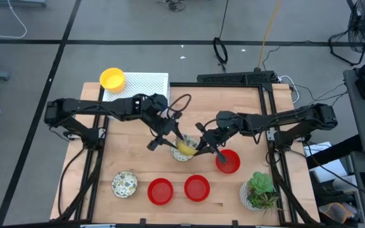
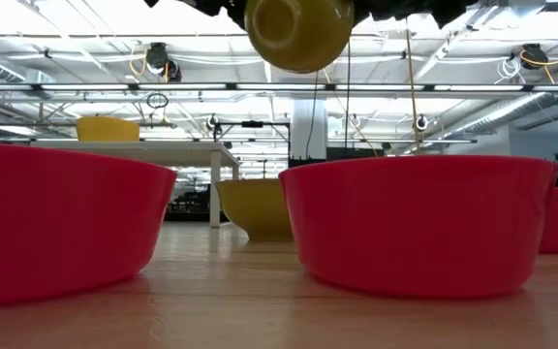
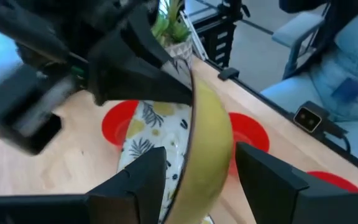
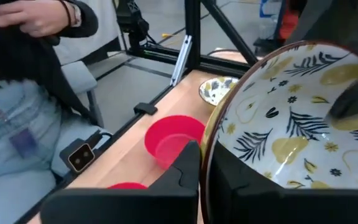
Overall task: Pick & Place Mini bowls
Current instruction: Put the white patterned bowl on the shelf
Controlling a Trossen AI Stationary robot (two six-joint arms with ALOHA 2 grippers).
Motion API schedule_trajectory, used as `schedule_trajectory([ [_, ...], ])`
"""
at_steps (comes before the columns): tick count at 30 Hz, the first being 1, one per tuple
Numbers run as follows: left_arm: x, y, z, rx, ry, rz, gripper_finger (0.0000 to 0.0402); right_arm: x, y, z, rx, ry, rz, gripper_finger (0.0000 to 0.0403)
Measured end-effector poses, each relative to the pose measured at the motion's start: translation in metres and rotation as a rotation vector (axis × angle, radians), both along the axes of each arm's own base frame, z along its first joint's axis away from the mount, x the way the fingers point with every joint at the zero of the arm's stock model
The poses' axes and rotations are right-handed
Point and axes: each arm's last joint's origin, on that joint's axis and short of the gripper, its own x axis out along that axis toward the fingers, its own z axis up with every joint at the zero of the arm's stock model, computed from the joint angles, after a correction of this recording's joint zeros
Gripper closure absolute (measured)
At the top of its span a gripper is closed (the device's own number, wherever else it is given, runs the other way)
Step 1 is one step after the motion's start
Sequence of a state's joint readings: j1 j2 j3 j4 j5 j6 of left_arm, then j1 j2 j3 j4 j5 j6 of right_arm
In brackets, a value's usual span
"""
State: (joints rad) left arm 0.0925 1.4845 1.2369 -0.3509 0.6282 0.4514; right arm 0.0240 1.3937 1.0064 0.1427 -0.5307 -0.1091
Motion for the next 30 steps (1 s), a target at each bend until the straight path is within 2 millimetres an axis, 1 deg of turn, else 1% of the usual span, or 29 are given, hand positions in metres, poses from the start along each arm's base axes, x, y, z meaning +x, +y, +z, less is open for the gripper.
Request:
schedule_trajectory([
  [5, 0.000, -0.008, 0.000, -0.016, 0.003, -0.036, 0.0207, 0.000, -0.006, -0.001, -0.073, -0.035, 0.021, 0.0401],
  [8, 0.001, -0.011, 0.001, -0.018, -0.010, -0.043, 0.0227, -0.001, -0.008, -0.003, -0.123, -0.043, 0.030, 0.0400],
  [10, 0.002, -0.011, 0.001, -0.023, -0.011, -0.042, 0.0255, -0.001, -0.009, -0.004, -0.154, -0.055, 0.036, 0.0397],
  [12, 0.001, -0.011, 0.000, -0.036, 0.003, -0.041, 0.0293, -0.001, -0.009, -0.003, -0.183, -0.076, 0.040, 0.0388],
  [15, 0.003, -0.013, -0.004, -0.058, 0.035, -0.057, 0.0358, 0.000, -0.009, -0.002, -0.222, -0.106, 0.048, 0.0362],
  [16, 0.003, -0.013, -0.007, -0.069, 0.054, -0.062, 0.0375, 0.000, -0.009, -0.002, -0.233, -0.118, 0.045, 0.0351],
  [17, 0.003, -0.013, -0.008, -0.077, 0.071, -0.059, 0.0385, 0.000, -0.009, 0.000, -0.237, -0.124, 0.039, 0.0340],
  [20, 0.004, -0.013, -0.010, -0.097, 0.085, -0.063, 0.0381, 0.000, -0.010, 0.001, -0.235, -0.116, 0.011, 0.0302],
  [23, 0.003, -0.012, -0.013, -0.068, 0.113, -0.018, 0.0379, -0.005, -0.012, 0.001, -0.222, -0.058, -0.067, 0.0266],
  [27, 0.000, -0.004, -0.015, 0.000, 0.174, 0.128, 0.0390, -0.022, -0.016, 0.015, -0.212, -0.024, -0.128, 0.0235],
  [30, -0.004, 0.006, -0.017, 0.038, 0.216, 0.236, 0.0385, -0.034, -0.017, 0.018, -0.232, 0.028, -0.163, 0.0225],
])
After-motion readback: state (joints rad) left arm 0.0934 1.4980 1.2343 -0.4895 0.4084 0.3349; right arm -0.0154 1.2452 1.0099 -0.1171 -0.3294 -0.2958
